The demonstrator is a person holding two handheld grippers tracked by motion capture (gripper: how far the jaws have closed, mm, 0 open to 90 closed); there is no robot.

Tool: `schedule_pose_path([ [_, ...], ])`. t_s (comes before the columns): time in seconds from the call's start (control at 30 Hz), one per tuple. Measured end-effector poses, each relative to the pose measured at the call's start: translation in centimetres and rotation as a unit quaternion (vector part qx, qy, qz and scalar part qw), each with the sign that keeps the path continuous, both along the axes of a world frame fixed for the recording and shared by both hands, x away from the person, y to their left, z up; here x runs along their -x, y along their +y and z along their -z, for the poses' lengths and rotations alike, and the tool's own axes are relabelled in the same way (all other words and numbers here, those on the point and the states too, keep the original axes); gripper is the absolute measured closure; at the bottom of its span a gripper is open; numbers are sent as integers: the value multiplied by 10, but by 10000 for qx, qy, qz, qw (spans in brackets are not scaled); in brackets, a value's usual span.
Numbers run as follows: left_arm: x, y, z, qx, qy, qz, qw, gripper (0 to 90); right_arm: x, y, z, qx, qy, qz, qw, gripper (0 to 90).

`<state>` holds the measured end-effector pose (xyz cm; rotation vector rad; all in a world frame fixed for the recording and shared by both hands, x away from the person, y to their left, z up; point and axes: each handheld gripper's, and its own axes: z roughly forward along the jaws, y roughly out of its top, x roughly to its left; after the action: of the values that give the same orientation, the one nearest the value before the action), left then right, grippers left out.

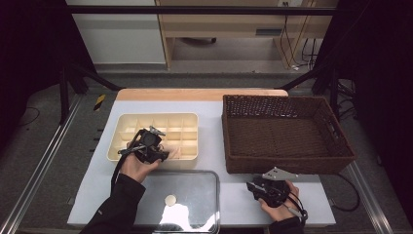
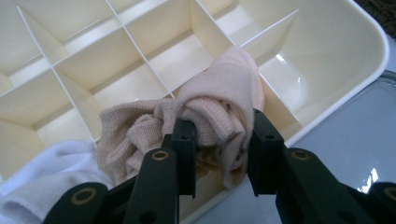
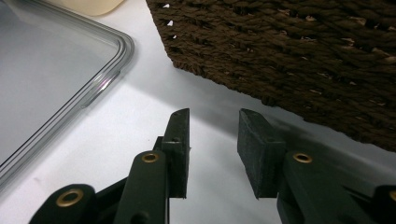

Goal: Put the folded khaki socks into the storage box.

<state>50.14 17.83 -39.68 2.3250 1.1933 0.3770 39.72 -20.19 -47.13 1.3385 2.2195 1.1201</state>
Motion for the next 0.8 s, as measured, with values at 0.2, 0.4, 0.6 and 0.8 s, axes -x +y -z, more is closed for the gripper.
schedule_pose_path([
  [0.2, -4, -5, 3, -112, 66, 14, 9999, 676, 0, 1, 1, 10, 18, -24, 10000, 648],
  [0.4, -7, -9, 5, -150, 145, 64, 9998, 676, -1, 1, 1, 9, 41, -31, 10000, 646],
  [0.6, -9, -11, 8, -71, 123, 150, 9998, 672, -1, 2, 2, 27, 69, -61, 10000, 643],
  [0.8, -11, -13, 16, 99, 57, 172, 9998, 662, -2, 3, 3, 32, 64, -67, 10000, 641],
])
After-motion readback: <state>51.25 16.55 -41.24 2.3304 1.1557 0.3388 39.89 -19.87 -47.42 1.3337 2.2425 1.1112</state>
